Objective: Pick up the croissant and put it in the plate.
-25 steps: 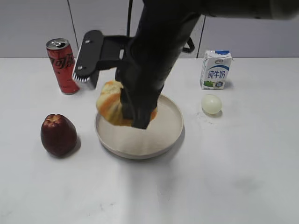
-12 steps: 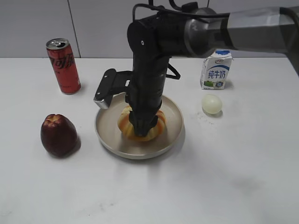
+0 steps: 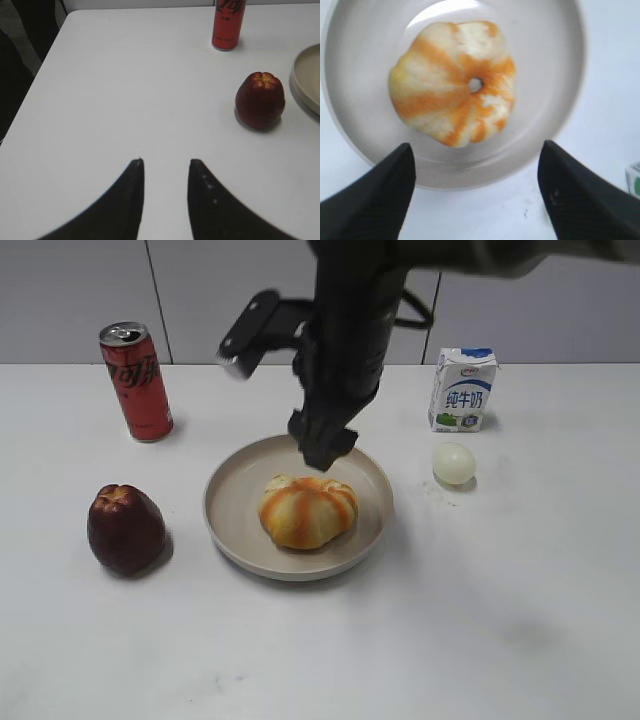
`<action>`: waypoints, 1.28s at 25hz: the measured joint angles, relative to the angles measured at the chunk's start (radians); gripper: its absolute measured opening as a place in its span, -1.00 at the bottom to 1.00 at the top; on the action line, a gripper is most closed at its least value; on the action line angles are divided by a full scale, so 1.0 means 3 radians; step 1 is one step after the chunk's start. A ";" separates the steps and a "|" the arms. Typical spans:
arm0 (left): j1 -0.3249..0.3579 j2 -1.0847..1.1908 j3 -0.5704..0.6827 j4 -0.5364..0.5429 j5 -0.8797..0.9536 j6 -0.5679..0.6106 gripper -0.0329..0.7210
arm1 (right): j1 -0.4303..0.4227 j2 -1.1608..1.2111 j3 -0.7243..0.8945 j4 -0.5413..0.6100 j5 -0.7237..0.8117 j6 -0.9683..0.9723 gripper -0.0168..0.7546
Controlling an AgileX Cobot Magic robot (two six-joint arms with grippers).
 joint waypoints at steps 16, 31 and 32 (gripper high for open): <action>0.0000 0.0000 0.0000 0.0000 0.0000 0.0000 -0.29 | -0.2113 -0.0775 0.0433 0.0161 0.0573 0.1270 0.52; 0.0000 0.0000 0.0000 0.0000 0.0000 0.0000 -0.29 | -0.2247 -0.3706 0.3192 0.0225 0.0198 0.1408 0.52; 0.0000 0.0000 0.0000 0.0000 0.0000 0.0000 -0.29 | -0.2247 -0.3908 0.3315 0.0228 0.0195 0.1418 0.52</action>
